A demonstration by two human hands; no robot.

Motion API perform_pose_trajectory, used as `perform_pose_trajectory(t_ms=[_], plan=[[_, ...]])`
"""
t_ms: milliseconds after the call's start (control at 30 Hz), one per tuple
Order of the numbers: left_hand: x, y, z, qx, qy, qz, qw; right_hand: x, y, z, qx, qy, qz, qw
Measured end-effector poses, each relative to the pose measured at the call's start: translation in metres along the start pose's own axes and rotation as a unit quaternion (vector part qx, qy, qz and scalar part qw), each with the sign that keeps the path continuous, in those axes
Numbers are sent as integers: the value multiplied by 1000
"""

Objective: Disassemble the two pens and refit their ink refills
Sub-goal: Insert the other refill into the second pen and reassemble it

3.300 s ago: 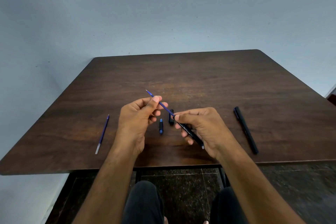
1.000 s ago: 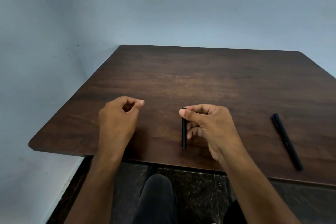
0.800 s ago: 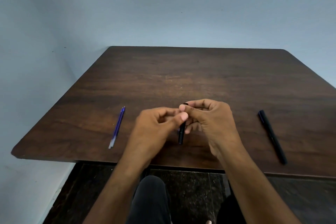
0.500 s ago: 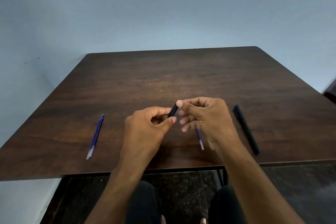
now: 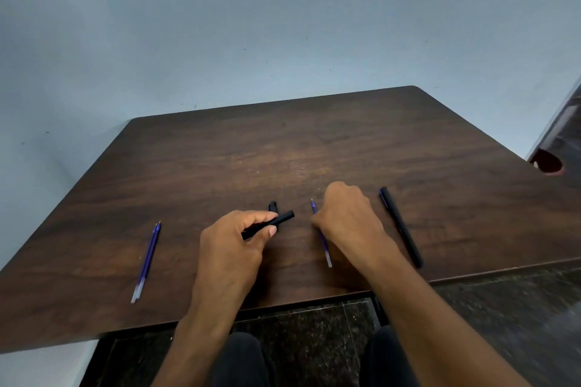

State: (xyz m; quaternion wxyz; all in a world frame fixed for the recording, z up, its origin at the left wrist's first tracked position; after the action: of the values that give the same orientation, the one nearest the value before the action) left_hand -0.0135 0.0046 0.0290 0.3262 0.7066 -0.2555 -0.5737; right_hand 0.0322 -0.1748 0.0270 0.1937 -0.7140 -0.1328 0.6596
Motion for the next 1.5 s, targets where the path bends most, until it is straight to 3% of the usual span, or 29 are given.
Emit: perform_pose_trajectory(t_ms=[233, 300, 333, 400, 467, 567, 667, 1300, 1500], plan=[[0, -1, -1, 7, 0, 11, 1000, 2, -9, -8, 17, -60, 6, 998], [0, -1, 0, 8, -1, 14, 1000, 0, -1, -5, 20, -40, -76, 996], [0, -1, 1, 6, -2, 18, 1000, -2, 5, -3, 13, -26, -175, 984], [0, -1, 2, 3, -5, 24, 1000, -7, 14, 2, 13, 10, -411, 912], [1, -1, 3, 0, -9, 31, 999, -15, 17, 6, 13, 55, -543, 838], [1, 0, 3, -2, -10, 41, 999, -24, 18, 10, 3, 125, -609, 783], [2, 1, 4, -3, -13, 44, 999, -27, 15, 13, -1, 150, -637, 756], [-7, -8, 0, -26, -4, 43, 999, -18, 0, 21, -23, 150, -648, 746], [-5, -7, 3, -20, -6, 45, 999, -2, -8, 27, -45, 98, -614, 782]])
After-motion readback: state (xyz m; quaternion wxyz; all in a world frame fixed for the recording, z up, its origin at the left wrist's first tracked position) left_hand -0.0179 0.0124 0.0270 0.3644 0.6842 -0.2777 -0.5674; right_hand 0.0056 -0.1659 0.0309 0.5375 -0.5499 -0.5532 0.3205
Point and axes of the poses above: each hand's wrist, its own z-axis away from the middle knuckle, its own x-axis out of the palm, y = z × x, the point moved 1 cm from there along -z, towards the middle knuckle, and after that the axes turned 13 degrees about -x, right-handed, at the moved point
